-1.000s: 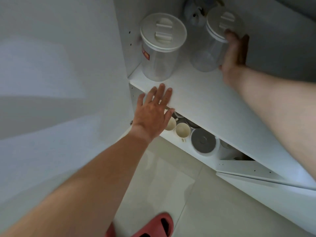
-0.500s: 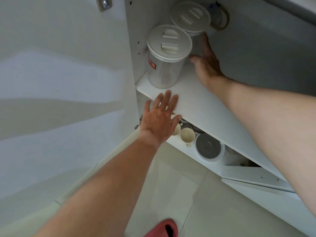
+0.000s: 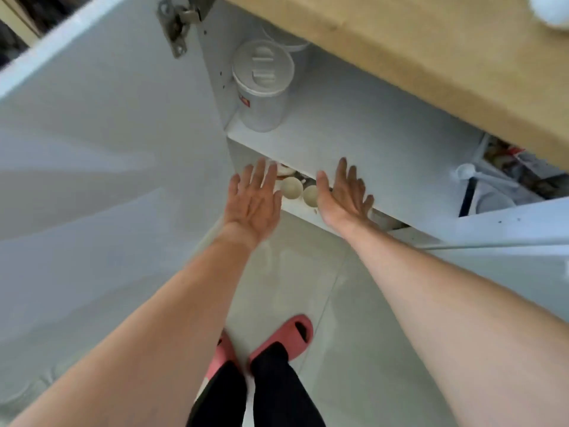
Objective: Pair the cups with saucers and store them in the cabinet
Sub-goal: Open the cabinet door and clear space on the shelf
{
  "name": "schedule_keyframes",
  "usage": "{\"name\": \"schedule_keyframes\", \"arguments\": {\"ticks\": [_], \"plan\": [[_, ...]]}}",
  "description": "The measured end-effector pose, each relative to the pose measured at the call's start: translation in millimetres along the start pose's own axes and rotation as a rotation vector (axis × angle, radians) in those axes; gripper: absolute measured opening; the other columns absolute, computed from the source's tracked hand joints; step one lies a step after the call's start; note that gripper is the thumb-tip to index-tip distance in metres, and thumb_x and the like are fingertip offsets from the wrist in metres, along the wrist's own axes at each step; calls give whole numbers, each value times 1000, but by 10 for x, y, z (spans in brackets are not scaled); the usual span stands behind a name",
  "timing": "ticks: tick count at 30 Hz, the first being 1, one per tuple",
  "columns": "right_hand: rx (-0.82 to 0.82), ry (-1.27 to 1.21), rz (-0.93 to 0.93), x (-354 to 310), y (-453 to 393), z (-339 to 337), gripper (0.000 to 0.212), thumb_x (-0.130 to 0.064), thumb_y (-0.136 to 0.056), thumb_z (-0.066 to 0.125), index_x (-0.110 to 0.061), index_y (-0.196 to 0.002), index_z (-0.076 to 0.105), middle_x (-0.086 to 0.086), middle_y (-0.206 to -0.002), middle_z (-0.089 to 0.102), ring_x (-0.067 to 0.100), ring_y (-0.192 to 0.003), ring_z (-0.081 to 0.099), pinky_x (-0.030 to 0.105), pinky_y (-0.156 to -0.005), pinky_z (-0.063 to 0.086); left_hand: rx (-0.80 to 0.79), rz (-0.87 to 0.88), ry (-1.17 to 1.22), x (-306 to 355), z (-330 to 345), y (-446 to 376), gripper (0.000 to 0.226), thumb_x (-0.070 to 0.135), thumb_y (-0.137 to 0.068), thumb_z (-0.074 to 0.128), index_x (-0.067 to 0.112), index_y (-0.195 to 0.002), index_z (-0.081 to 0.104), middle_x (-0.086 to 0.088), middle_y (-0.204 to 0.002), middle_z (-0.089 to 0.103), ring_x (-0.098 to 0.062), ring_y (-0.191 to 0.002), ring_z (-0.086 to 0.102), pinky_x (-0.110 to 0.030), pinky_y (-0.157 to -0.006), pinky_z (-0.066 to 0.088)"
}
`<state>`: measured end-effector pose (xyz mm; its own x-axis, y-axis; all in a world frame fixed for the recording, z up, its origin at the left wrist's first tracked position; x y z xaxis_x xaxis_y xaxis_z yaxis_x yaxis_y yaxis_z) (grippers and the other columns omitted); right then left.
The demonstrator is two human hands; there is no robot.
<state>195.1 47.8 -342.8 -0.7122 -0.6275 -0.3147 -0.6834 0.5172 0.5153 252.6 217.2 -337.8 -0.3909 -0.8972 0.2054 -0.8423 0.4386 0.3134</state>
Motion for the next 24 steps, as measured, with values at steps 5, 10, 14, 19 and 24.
{"name": "schedule_keyframes", "arguments": {"ticks": [5, 10, 14, 19, 24], "plan": [[-67, -1, -32, -14, 1317, -321, 67, -56, -101, 19, -26, -158, -2, 4, -168, -4, 26, -154, -2, 54, -122, -3, -79, -11, 115, 4, -676, 1021, 57, 32, -102, 28, 16, -154, 13, -8, -162, 13, -27, -148, 17, -44, -119, 13], [-26, -33, -69, -83, 2234, -931, 69, -56, -101, 20, -27, -158, -5, 4, -168, -7, 24, -154, -5, 50, -121, -7, 2, 36, -9, 235, -1525, 1579, 59, 38, -100, 25, 11, -152, 22, -11, -159, 24, -30, -146, 23, -46, -118, 19], [97, -38, -106, -121, 2501, -1612, 70, -56, -101, 21, -26, -158, -5, 5, -168, -5, 24, -154, -3, 51, -123, -3, 84, 73, -64, 631, -2170, 1618, 64, 42, -95, 17, 10, -149, 33, -10, -154, 35, -30, -142, 34, -47, -114, 28], [301, -51, -156, -78, 2518, -2438, 73, -58, -96, 17, -20, -158, 7, 9, -166, 14, 27, -151, 16, 50, -121, 14, 177, 151, -27, 1232, -2666, 1493, 61, 40, -93, 28, 9, -143, 42, -11, -149, 44, -30, -133, 47, -48, -106, 39], [404, -108, -50, 392, 2363, -2993, 68, -51, -101, 29, -19, -158, 10, 10, -166, 13, 28, -151, 16, 48, -121, 15, 226, 279, 60, 1901, -2989, 1383, 63, 43, -93, 23, 14, -148, 32, -12, -156, 32, -29, -139, 37, -45, -110, 33]]}}
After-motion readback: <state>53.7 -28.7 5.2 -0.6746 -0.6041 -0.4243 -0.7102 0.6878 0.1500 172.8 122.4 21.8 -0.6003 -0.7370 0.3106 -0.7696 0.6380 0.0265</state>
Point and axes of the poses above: each hand's wrist, its own y-axis away from the middle knuckle, its own z-axis out of the palm, x = y × z, the point moved 10 cm from there along -y, towards the middle knuckle
